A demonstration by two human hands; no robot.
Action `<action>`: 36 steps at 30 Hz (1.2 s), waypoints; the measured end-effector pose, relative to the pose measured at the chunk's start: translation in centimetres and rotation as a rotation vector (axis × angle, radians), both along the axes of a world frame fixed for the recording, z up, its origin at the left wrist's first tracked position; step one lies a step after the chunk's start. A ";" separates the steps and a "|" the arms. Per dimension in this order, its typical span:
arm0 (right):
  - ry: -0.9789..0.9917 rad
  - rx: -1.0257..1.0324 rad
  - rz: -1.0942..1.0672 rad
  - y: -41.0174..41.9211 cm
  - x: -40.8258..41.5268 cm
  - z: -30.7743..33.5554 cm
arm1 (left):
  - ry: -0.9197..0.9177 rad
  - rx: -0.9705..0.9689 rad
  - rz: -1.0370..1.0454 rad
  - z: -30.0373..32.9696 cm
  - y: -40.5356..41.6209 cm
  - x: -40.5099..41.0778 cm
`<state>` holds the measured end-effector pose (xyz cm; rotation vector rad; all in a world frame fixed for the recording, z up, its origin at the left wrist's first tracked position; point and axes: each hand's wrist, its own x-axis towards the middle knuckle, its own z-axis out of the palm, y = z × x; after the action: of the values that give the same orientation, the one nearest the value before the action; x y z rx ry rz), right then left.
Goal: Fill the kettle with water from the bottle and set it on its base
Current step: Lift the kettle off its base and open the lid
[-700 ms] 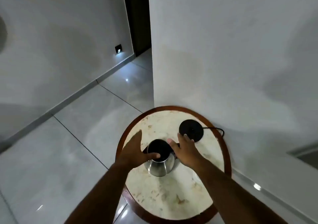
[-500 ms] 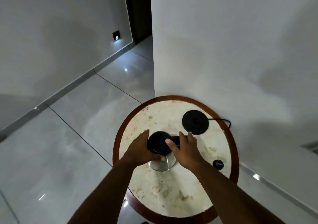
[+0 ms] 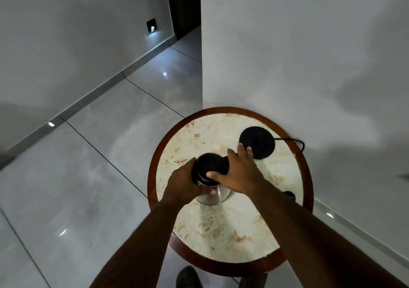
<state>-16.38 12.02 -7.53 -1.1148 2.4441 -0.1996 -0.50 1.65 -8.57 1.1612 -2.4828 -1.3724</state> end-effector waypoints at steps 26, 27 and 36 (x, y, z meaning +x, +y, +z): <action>-0.330 -0.140 0.032 0.0 -4.8 4.0 | 0.016 -0.016 0.059 -0.9 0.8 0.0; -0.405 -0.142 0.026 0.4 -5.9 4.3 | 0.020 -0.020 0.056 -0.8 0.8 0.0; -0.789 -0.282 -0.102 1.9 -7.8 3.2 | 0.028 -0.032 0.089 -0.6 1.7 -0.2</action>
<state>-24.15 13.89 -4.31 -0.7976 1.7843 -0.8591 -0.68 3.39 -9.20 1.2212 -2.3941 -1.3116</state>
